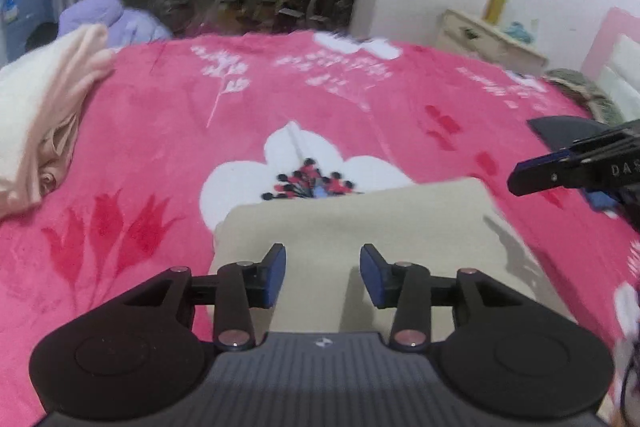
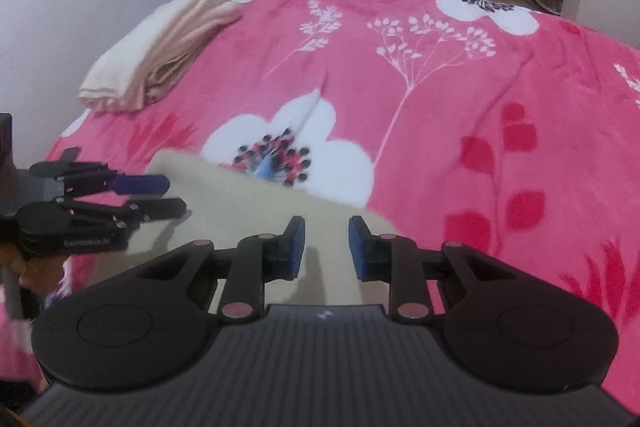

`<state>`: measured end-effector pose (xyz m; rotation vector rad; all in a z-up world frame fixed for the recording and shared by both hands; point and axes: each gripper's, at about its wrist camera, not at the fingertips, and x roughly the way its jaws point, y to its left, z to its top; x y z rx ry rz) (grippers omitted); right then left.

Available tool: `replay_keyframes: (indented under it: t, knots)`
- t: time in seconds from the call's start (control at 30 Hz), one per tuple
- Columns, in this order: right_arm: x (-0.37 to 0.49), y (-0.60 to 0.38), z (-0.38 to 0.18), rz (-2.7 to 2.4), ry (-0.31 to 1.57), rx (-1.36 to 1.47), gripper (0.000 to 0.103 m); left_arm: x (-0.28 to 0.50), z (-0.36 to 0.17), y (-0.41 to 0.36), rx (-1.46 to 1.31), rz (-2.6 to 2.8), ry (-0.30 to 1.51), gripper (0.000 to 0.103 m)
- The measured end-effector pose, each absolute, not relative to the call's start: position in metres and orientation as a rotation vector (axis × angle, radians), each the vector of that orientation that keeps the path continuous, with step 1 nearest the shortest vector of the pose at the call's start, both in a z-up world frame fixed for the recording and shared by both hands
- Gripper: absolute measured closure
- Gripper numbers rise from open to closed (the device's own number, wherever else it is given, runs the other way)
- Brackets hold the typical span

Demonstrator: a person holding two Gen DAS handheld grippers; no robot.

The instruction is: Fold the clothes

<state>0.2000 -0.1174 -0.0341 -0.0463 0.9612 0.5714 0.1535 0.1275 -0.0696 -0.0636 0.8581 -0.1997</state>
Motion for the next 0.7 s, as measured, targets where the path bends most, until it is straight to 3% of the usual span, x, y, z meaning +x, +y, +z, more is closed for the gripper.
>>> replay_keyframes:
  t: [0.1,0.27,0.47,0.7]
  knots:
    - [0.212,-0.113,-0.078,0.541,1.071,-0.037,0.078,0.158,-0.079,0.125,-0.082,-0.16,0.864,0.06]
    - [0.218,-0.115,-0.047,0.545,1.034,0.023,0.079,0.161,-0.063,0.125,-0.113,-0.121,0.876,0.059]
    - [0.234,-0.099,-0.074,0.498,1.036,-0.05,0.079,0.174,-0.074,0.117,-0.103,-0.075,0.902,0.058]
    - [0.233,-0.106,-0.042,0.498,1.028,0.047,0.079,0.173,-0.073,0.114,-0.071,-0.072,0.924,0.057]
